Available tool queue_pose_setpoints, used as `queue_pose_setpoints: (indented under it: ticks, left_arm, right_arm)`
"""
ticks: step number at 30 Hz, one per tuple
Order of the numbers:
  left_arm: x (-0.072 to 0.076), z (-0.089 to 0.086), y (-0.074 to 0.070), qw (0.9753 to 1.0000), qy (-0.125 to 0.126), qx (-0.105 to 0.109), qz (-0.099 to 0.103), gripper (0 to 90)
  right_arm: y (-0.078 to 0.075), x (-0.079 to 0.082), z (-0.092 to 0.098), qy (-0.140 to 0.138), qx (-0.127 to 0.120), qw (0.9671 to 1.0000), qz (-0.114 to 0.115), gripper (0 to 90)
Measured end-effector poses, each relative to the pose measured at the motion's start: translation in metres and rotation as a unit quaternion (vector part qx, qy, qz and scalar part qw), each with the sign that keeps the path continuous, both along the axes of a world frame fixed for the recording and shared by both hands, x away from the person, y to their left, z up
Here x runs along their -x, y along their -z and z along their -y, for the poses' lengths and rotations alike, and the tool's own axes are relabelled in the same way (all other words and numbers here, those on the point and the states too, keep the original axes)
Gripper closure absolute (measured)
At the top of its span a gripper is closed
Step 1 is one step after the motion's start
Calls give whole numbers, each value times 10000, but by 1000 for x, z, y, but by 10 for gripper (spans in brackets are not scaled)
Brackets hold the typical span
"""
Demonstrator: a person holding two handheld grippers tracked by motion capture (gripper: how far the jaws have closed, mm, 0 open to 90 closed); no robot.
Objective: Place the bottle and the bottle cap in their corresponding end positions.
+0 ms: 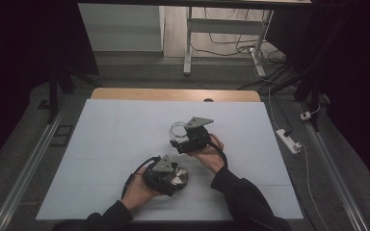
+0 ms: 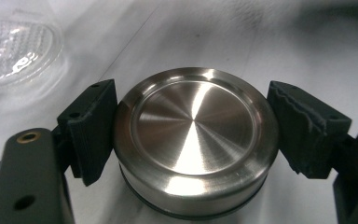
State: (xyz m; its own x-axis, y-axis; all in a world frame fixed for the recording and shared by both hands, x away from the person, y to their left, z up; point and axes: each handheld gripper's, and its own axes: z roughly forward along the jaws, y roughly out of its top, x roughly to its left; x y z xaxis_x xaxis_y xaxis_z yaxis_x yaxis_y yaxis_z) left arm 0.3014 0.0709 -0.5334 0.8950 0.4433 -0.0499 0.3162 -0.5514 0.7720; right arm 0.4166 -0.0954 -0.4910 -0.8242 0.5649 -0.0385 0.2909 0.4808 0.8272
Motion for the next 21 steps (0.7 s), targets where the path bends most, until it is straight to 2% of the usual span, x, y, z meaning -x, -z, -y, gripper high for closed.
queue_pose_setpoints:
  ticks: [8,21]
  left_arm:
    - [-3,3,3,9998,-10,-217,-36,204]
    - [-6,3,4,9996,-38,-256,-125,203]
  right_arm:
    - [5,-1,-2,6,27,10000,8,149]
    - [13,1,-7,-59,161,9998,-57,148]
